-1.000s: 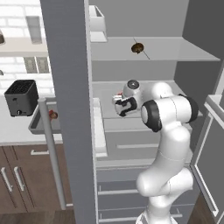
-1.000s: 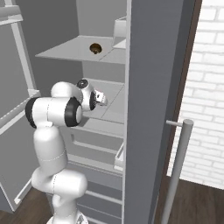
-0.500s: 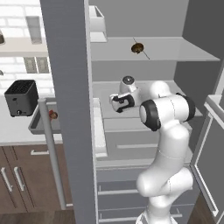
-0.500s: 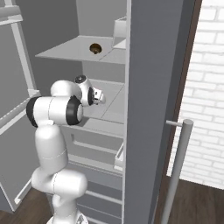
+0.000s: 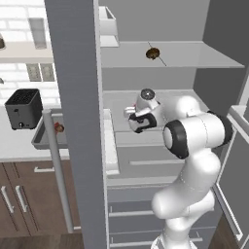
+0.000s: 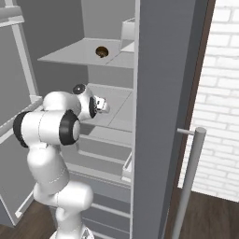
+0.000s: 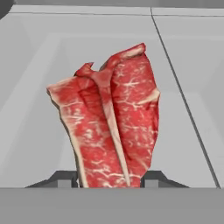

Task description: Place one mushroom and one steak in each tupperware on the nearby counter, to pack two identical lunches.

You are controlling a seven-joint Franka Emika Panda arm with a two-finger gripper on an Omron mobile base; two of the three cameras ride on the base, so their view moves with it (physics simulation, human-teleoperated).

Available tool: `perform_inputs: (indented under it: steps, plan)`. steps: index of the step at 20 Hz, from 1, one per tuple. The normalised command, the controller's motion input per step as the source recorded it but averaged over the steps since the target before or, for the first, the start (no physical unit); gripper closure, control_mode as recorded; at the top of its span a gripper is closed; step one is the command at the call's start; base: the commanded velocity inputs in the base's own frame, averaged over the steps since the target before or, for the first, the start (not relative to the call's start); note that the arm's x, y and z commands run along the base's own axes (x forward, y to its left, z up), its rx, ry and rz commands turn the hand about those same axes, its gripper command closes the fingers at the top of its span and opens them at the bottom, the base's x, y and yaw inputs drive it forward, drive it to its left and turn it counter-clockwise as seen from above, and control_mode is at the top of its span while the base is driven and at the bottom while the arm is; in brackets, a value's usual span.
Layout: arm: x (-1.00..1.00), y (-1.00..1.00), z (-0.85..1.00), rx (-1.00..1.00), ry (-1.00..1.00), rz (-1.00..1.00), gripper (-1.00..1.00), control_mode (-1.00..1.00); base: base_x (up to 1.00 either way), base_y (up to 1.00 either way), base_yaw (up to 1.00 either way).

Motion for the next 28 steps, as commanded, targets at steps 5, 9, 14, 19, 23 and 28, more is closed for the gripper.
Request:
perform_inputs:
  steps: [5, 9, 14, 19, 23, 28]
  plan:
    - [-1.00, -0.07, 0.65, 0.04, -0.28, 0.00, 1.00, -1.00, 0.00, 0.00, 0.00]
    - [-1.00, -0.14, 0.95, 0.09, -0.11, 0.00, 1.00, -1.00, 0.00, 0.00, 0.00]
    - [-1.00, -0.17, 1.00, 0.11, 0.03, -0.01, 1.00, -1.00, 0.00, 0.00, 0.00]
    - [-1.00, -0.13, 0.92, 0.09, 0.20, -0.02, 1.00, -1.00, 0.00, 0.00, 0.00]
    - [-1.00, 0.00, 0.47, 0.01, 0.15, 0.00, 1.00, -1.00, 0.00, 0.00, 0.00]
    - [-1.00, -0.08, 0.32, 0.00, 0.00, -0.05, 1.00, -1.00, 0.00, 0.00, 0.00]
